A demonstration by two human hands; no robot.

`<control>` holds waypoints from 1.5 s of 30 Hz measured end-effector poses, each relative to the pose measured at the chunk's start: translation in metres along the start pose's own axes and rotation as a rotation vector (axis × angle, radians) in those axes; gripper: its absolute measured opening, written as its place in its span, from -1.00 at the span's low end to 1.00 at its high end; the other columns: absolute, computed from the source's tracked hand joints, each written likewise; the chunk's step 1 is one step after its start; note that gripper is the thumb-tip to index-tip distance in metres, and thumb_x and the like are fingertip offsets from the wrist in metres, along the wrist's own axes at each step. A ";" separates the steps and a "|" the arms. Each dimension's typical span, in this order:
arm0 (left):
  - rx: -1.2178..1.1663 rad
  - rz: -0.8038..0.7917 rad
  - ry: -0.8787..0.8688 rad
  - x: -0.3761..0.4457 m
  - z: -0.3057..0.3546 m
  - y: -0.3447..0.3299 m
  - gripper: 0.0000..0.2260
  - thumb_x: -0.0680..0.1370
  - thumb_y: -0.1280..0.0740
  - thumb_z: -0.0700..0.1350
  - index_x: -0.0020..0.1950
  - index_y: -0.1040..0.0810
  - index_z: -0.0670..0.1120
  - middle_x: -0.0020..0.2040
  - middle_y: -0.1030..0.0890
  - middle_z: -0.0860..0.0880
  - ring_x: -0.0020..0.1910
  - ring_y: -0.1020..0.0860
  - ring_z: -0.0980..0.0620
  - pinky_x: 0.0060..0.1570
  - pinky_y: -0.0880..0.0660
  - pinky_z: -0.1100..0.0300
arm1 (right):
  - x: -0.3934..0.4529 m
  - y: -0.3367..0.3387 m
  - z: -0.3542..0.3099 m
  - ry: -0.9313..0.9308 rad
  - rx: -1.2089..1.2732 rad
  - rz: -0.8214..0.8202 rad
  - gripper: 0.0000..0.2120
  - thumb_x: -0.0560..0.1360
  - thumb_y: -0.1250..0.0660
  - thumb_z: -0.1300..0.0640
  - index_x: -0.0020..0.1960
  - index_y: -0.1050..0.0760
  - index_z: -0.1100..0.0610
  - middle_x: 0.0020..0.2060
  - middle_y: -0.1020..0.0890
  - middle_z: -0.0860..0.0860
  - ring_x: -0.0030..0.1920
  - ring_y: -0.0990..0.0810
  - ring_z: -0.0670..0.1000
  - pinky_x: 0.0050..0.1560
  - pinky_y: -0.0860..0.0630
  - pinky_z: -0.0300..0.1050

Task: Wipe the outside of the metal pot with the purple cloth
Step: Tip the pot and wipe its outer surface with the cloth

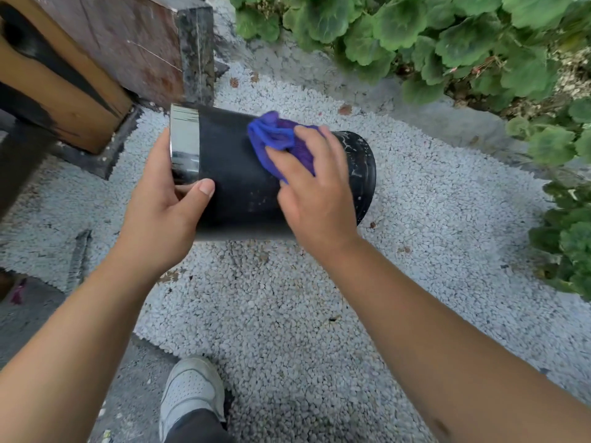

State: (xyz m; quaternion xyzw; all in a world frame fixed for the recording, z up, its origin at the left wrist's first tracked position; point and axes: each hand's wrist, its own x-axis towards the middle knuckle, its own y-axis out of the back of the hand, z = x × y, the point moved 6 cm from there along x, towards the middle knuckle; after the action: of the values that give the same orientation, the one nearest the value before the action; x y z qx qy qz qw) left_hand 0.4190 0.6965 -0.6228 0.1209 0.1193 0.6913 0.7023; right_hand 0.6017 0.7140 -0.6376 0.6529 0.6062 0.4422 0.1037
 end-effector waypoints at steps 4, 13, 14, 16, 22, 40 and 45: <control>0.025 0.018 -0.036 0.001 0.006 -0.011 -0.45 0.56 -0.19 -0.32 0.55 -0.19 -0.15 0.39 -0.47 -0.08 0.34 -0.49 0.11 0.22 -0.48 0.26 | -0.004 0.010 0.033 -0.057 -0.084 0.035 -0.61 0.44 -0.24 0.37 0.22 -0.60 0.21 0.24 -0.52 0.30 0.31 -0.42 0.41 0.40 -0.34 0.24; 0.419 0.141 -0.258 -0.002 0.022 -0.028 -0.34 0.59 -0.24 -0.23 0.62 0.00 -0.18 0.58 -0.07 -0.10 0.49 0.03 0.45 0.36 -0.09 0.54 | -0.008 0.027 0.067 -0.284 -0.014 0.033 -0.58 0.49 -0.29 0.38 0.32 -0.52 0.20 0.32 -0.46 0.24 0.34 -0.40 0.31 0.31 -0.42 0.21; 0.477 0.148 -0.280 -0.002 0.023 -0.027 -0.37 0.59 -0.24 -0.23 0.61 -0.05 -0.22 0.58 -0.07 -0.17 0.48 0.07 0.47 0.34 -0.02 0.58 | -0.005 0.028 0.064 -0.302 0.023 0.039 -0.59 0.48 -0.30 0.38 0.32 -0.53 0.20 0.32 -0.46 0.24 0.35 -0.40 0.31 0.32 -0.41 0.22; 0.492 0.135 -0.260 -0.002 0.022 -0.023 -0.40 0.60 -0.23 -0.25 0.60 -0.08 -0.24 0.60 -0.05 -0.24 0.48 0.09 0.48 0.27 0.00 0.66 | 0.000 0.027 0.047 -0.297 0.084 0.062 -0.60 0.47 -0.32 0.38 0.29 -0.55 0.23 0.31 -0.48 0.25 0.34 -0.40 0.33 0.33 -0.38 0.27; 0.267 0.035 -0.150 0.000 0.018 -0.020 -0.34 0.58 -0.20 -0.24 0.64 -0.01 -0.15 0.53 -0.36 -0.09 0.35 -0.48 0.13 0.37 -0.40 0.14 | 0.005 0.005 -0.057 0.101 0.135 0.159 -0.68 0.45 -0.25 0.34 0.15 -0.63 0.28 0.15 -0.58 0.35 0.38 -0.24 0.11 0.44 -0.27 0.21; 0.238 0.067 -0.072 -0.010 -0.004 -0.009 -0.29 0.58 -0.22 -0.16 0.65 0.07 -0.05 0.46 -0.16 0.50 -0.02 -0.43 0.58 0.00 -0.29 0.65 | -0.003 0.023 0.044 -0.287 0.021 0.014 -0.59 0.44 -0.29 0.33 0.27 -0.58 0.16 0.29 -0.50 0.17 0.32 -0.42 0.25 0.33 -0.41 0.14; 0.325 0.077 -0.149 -0.015 0.002 -0.012 -0.32 0.58 -0.22 -0.23 0.63 0.05 -0.18 0.58 -0.14 0.12 0.23 -0.30 0.62 0.19 -0.22 0.63 | 0.018 0.020 -0.007 -0.209 0.159 0.058 -0.58 0.42 -0.32 0.31 0.26 -0.58 0.17 0.25 -0.53 0.17 0.26 -0.46 0.21 0.34 -0.38 0.13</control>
State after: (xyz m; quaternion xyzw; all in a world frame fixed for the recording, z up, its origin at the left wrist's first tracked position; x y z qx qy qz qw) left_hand 0.4310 0.6811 -0.6251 0.2880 0.1724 0.6786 0.6533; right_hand 0.6086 0.7223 -0.6113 0.7187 0.6062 0.3251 0.1013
